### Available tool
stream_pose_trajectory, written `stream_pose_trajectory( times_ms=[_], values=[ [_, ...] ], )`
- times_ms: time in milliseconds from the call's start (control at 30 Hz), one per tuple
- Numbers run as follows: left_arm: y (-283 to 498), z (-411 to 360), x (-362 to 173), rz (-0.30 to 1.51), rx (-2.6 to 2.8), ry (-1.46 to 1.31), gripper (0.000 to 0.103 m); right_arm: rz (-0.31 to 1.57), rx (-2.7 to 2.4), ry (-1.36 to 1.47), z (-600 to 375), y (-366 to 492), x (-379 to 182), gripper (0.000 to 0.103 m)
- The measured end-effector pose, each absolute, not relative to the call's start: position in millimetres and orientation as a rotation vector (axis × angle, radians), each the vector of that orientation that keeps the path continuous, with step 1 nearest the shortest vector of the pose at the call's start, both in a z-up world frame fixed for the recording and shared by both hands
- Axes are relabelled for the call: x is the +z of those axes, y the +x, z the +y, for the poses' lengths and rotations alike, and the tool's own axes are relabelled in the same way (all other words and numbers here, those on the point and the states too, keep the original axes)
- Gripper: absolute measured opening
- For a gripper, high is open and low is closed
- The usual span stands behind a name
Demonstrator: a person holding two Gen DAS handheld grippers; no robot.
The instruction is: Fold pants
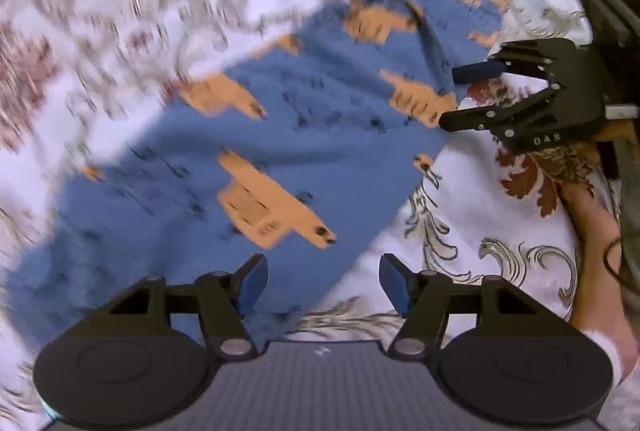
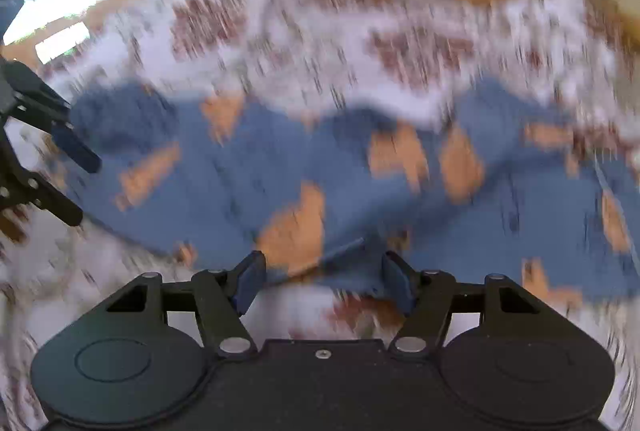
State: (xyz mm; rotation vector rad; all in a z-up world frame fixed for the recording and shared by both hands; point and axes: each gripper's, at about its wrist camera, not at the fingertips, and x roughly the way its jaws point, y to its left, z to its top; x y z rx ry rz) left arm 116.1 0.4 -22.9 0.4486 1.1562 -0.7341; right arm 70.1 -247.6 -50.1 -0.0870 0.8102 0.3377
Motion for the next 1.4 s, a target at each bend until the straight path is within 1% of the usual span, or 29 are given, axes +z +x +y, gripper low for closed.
stream_pose_trajectory(
  times_ms=[100, 200, 267, 300, 433, 500, 633, 833, 933, 1033, 1100, 1133, 1167, 1233, 1400],
  values=[
    [113, -12, -37, 1.182, -0.705, 0.543, 0.069, 0.804, 0.336, -0.058, -250, 68, -41, 0.067],
    [117, -17, -30, 1.211, -0.671, 0.515, 0.072, 0.771, 0.308, -0.007, -261, 65, -25, 0.071],
    [121, -22, -22, 1.206, -0.657, 0.480, 0.075, 0.726, 0.282, 0.049, -276, 64, -14, 0.083],
    [122, -27, -17, 1.190, -0.651, 0.465, 0.076, 0.708, 0.260, 0.078, -286, 64, -10, 0.086],
    [118, -55, 1, 1.049, -0.658, 0.334, 0.088, 0.679, 0.154, 0.225, -332, 68, -3, 0.089],
    [114, -77, 3, 0.960, -0.663, 0.284, 0.088, 0.680, 0.098, 0.277, -354, 70, -5, 0.090],
    [106, -120, -10, 0.805, -0.694, 0.219, 0.088, 0.690, 0.031, 0.313, -383, 74, -12, 0.091],
    [92, -162, -31, 0.654, -0.683, 0.212, 0.088, 0.687, 0.054, 0.348, -393, 82, -16, 0.092],
    [88, -168, -40, 0.640, -0.678, 0.198, 0.085, 0.727, 0.100, 0.332, -391, 109, -17, 0.092],
    [90, -171, -48, 0.660, -0.707, 0.194, 0.085, 0.763, 0.131, 0.263, -384, 138, -13, 0.094],
    [93, -172, -53, 0.683, -0.724, 0.176, 0.089, 0.766, 0.149, 0.218, -379, 159, -6, 0.099],
    [95, -171, -55, 0.690, -0.729, 0.164, 0.094, 0.766, 0.157, 0.203, -376, 169, -3, 0.102],
    [95, -169, -57, 0.693, -0.725, 0.149, 0.099, 0.772, 0.162, 0.187, -372, 182, 0, 0.102],
    [96, -166, -59, 0.695, -0.721, 0.111, 0.102, 0.792, 0.159, 0.155, -365, 204, 2, 0.102],
    [97, -162, -61, 0.706, -0.708, 0.043, 0.103, 0.865, 0.088, 0.072, -345, 257, 2, 0.102]
  ],
)
